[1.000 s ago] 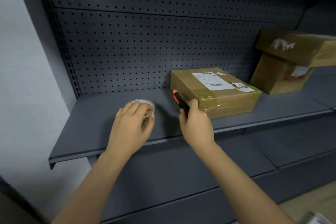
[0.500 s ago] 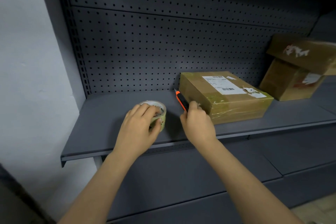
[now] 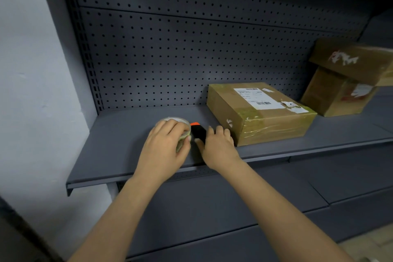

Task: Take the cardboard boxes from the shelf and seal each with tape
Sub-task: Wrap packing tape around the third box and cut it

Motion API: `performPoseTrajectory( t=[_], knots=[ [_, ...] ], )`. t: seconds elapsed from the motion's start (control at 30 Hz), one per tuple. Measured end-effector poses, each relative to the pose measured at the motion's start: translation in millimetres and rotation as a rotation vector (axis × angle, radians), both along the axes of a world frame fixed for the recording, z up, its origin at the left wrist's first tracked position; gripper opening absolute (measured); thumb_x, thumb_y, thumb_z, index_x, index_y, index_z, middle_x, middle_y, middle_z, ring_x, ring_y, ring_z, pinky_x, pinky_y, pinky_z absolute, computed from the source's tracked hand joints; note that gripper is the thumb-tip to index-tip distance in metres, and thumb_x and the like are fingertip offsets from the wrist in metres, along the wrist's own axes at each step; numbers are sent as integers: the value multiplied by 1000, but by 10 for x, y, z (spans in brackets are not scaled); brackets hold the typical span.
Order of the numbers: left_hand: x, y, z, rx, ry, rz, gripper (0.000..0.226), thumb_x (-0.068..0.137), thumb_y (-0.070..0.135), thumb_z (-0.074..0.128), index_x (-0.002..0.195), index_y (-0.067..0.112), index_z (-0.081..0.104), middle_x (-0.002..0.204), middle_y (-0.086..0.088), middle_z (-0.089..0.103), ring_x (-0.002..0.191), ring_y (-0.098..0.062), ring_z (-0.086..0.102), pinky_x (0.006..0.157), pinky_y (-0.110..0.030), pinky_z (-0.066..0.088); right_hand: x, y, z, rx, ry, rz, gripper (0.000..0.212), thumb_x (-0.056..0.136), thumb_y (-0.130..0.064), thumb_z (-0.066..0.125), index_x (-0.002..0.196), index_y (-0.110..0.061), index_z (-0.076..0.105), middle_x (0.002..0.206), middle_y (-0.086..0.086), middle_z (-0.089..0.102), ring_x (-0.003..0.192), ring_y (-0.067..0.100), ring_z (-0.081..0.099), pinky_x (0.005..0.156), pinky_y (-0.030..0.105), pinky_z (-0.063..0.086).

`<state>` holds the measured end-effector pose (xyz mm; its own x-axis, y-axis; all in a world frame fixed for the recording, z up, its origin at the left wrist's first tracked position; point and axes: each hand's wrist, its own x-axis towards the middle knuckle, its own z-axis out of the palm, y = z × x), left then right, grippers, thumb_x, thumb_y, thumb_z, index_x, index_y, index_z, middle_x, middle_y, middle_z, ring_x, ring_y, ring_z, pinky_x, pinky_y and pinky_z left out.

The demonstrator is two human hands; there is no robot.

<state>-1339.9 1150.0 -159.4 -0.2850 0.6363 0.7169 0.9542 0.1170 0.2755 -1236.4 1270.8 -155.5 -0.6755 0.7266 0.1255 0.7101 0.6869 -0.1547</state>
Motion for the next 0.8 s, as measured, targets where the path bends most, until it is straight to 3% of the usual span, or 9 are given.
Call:
performPoseTrajectory(
  t=[0.1, 0.17, 0.23, 0.33, 0.4, 0.5, 0.57, 0.67, 0.8],
  knots=[
    [91, 108, 45, 12, 4, -29, 18, 91, 28, 52, 97, 15, 64, 96, 4, 61, 89, -17, 52, 85, -26, 38, 264, 84, 112, 43, 160, 84, 33, 101, -26, 45, 125, -4, 51, 132, 20, 45, 121, 36, 43, 99, 39, 37],
    [182, 214, 85, 8, -6, -47, 23, 92, 31, 48, 98, 15, 65, 93, 5, 60, 87, -16, 52, 82, -25, 38, 485, 189, 203, 76, 283, 160, 22, 95, -16, 52, 113, -4, 60, 117, 14, 52, 106, 34, 55, 85, 37, 47],
    [289, 348, 111, -2, -23, -76, 24, 94, 31, 48, 100, 15, 64, 94, 6, 59, 87, -15, 51, 79, -30, 43, 713, 330, 286, 116, 363, 223, 15, 91, -13, 57, 102, -6, 65, 105, 9, 57, 89, 30, 60, 73, 39, 52],
    [445, 587, 116, -23, -40, -92, 20, 96, 30, 52, 105, 15, 63, 101, 4, 59, 94, -18, 54, 80, -35, 48, 1010, 623, 370, 179, 399, 318, 7, 87, -11, 64, 93, -10, 68, 92, 1, 56, 79, 21, 58, 67, 42, 53],
    [575, 751, 114, -40, -82, -82, 20, 98, 28, 55, 112, 15, 62, 109, 2, 59, 101, -19, 55, 82, -31, 46, 1162, 850, 393, 215, 437, 376, 7, 85, -10, 66, 91, -12, 67, 90, -2, 55, 80, 16, 57, 69, 38, 53],
    [780, 1006, 103, -52, -185, -58, 39, 101, 33, 48, 136, 16, 51, 137, 3, 51, 120, -15, 52, 91, -22, 40, 1266, 1193, 403, 295, 529, 448, 12, 84, -10, 69, 96, -10, 67, 96, -1, 57, 89, 16, 54, 76, 32, 50],
    [916, 1177, 64, -77, -270, -59, 55, 103, 38, 40, 153, 19, 29, 157, 10, 29, 139, -2, 31, 104, -14, 26, 1252, 1391, 368, 331, 517, 490, 24, 89, -22, 67, 111, -12, 66, 110, 1, 62, 103, 19, 56, 90, 33, 47],
    [1162, 1390, -45, -52, -446, -56, 65, 102, 42, 31, 157, 22, 2, 157, 17, 5, 139, 8, 8, 109, -5, 14, 1199, 1597, 246, 273, 432, 578, 44, 99, -41, 47, 134, -18, 59, 137, -1, 59, 131, 18, 49, 110, 37, 38],
    [1443, 1581, -221, 177, -625, 102, 70, 97, 42, 31, 156, 20, 1, 157, 1, 30, 136, -8, 36, 97, -12, 30, 1121, 1713, 122, 242, 487, 649, 45, 100, -43, 40, 132, -20, 62, 134, -5, 61, 130, 12, 52, 107, 37, 44]
  ],
)
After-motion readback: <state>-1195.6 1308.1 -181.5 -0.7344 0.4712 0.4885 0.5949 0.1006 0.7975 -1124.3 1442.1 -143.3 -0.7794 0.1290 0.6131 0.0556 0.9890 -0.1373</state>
